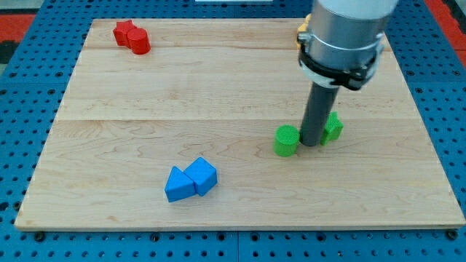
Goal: Slide the green circle closer to the red circle
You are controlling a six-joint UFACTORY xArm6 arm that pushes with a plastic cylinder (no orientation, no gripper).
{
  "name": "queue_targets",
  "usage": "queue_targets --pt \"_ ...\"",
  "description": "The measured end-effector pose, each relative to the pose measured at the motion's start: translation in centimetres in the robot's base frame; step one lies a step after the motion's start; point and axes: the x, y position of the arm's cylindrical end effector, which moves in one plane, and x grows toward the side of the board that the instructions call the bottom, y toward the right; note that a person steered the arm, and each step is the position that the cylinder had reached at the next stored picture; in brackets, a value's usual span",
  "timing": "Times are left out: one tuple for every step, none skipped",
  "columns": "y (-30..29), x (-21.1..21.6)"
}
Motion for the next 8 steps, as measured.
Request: queue_targets --pt "0.4 3.2" --pt "0.9 4.8" --pt "0.0 4.4" --pt "0.9 5.0" --pt "-1.8 4.9" --pt "-2.3 -0.5" --pt "-7.6 -7.2" --pt "-13.2 -14.0"
